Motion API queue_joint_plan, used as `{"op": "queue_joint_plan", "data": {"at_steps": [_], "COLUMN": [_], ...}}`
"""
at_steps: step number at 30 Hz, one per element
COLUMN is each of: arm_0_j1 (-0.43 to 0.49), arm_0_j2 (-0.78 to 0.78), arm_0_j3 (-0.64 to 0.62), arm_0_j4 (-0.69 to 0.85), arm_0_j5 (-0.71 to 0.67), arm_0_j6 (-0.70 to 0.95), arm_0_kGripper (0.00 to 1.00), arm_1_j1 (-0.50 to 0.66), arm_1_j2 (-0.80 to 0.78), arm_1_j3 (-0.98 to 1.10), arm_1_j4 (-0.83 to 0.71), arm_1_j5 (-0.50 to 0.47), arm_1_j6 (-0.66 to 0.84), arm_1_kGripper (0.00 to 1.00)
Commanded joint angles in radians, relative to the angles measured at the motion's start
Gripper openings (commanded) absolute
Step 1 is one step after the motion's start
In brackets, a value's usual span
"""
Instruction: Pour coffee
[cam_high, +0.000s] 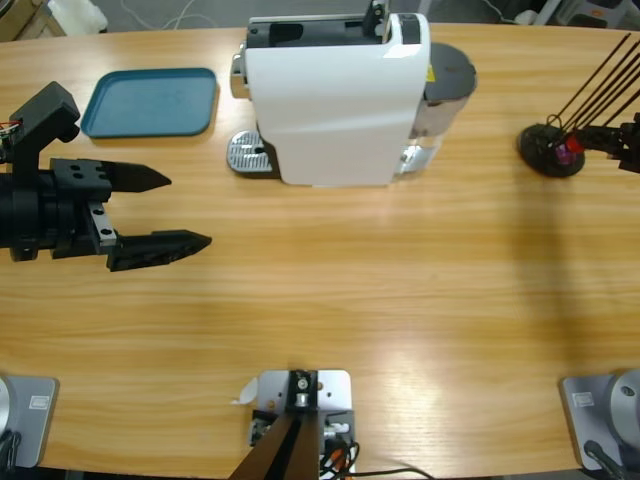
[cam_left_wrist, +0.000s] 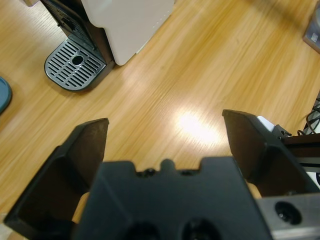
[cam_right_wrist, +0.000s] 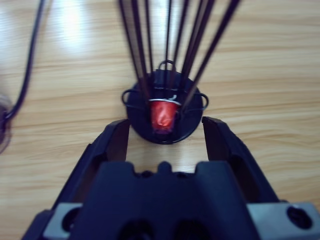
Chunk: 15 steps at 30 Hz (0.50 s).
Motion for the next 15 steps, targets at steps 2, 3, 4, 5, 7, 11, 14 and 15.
{"op": "queue_joint_plan", "data": {"at_steps": [2,3,4,5,7,11,14,15], "arm_0_j1": [-0.008,-0.008,-0.008,-0.008,-0.008,-0.005,-0.005,-0.005], "arm_0_j2": [0.044,0.043,0.043,0.044,0.045,0.045,0.045,0.044], "arm_0_j3": [0.037,0.038,0.038,0.038,0.038,0.038,0.040,0.040], "arm_0_j4": [-0.020,-0.020,-0.020,-0.020,-0.020,-0.020,-0.020,-0.020], "arm_0_j5": [0.015,0.015,0.015,0.015,0.016,0.016,0.015,0.015], "arm_0_j6": [-0.016,-0.016,-0.017,-0.018,-0.019,-0.026,-0.030,-0.031], "arm_0_kGripper": [0.991,0.991,0.991,0.991,0.991,0.991,0.991,0.991], "arm_1_j1": [-0.042,-0.043,-0.045,-0.046,-0.052,-0.062,-0.069,-0.071], "arm_1_j2": [0.136,0.141,0.144,0.146,0.154,0.161,0.159,0.158], "arm_1_j3": [0.029,0.030,0.031,0.031,0.031,0.034,0.037,0.039], "arm_1_j4": [-0.071,-0.078,-0.083,-0.085,-0.090,-0.110,-0.124,-0.129], "arm_1_j5": [0.045,0.048,0.056,0.057,0.062,0.082,0.093,0.094], "arm_1_j6": [-0.010,-0.010,-0.011,-0.012,-0.013,-0.035,-0.046,-0.047], "arm_1_kGripper": [0.637,0.637,0.637,0.637,0.634,0.479,0.110,0.108]}}
